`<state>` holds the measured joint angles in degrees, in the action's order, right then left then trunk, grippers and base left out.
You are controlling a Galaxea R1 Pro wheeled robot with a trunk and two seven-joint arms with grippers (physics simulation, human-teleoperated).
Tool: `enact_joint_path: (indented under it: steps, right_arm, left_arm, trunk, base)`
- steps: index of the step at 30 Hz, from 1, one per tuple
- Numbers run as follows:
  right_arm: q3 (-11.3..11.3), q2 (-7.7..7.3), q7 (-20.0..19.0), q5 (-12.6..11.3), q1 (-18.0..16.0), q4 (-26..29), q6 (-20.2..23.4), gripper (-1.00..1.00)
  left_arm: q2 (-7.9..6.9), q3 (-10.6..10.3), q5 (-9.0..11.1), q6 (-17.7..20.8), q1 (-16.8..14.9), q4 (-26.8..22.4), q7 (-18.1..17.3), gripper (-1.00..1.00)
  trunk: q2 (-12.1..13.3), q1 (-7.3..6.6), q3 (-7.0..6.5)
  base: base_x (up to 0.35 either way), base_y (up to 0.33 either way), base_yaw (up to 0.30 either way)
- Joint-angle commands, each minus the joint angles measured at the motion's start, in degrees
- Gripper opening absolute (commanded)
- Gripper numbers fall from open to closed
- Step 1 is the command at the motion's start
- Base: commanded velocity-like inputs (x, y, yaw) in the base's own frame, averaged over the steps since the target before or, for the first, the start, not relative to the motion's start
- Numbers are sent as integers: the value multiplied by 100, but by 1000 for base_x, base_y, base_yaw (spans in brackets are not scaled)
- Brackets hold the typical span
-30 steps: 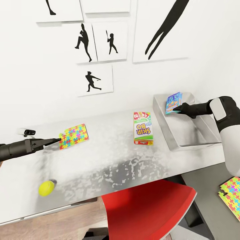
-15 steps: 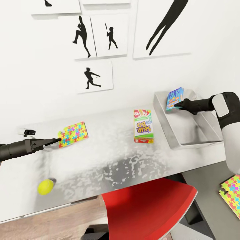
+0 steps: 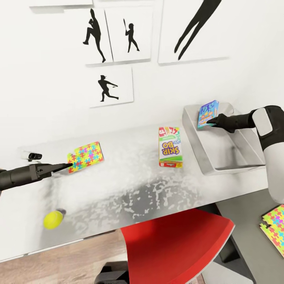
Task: Put all the toys in the child's room - the three board games (two on the bed and one on the table), the two jigsaw puzzles on the table, and the tennis ball on the table - inside the toy box on the table in the child's room.
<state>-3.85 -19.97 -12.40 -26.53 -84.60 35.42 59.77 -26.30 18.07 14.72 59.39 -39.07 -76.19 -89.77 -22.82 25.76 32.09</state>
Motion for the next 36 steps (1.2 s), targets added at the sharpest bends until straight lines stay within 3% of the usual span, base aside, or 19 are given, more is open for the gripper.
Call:
enact_joint_path:
  steps: [1,23,30,36]
  right_arm:
    - [-20,2,-54,59,-31,0,23,-100]
    - [-15,-17,-48,77,-74,3,23,-100]
    - [-27,-143,-43,65,-74,3,23,-100]
    - [-28,-163,-43,62,-74,8,23,-100]
  left_arm:
    - [-4,-2,-4,61,-5,-1,-23,100]
    - [-7,-1,-4,61,-13,-1,-23,100]
    - [-7,2,-4,61,-13,-1,-23,100]
    - [1,2,-4,61,-13,-1,-23,100]
  trunk:
    - [-10,3,18]
    - [-10,3,97]
    - [-10,3,97]
    - [-10,3,97]
  base:
    - [0,0,0]
    - [0,0,0]
    - [0,0,0]
    - [0,0,-23]
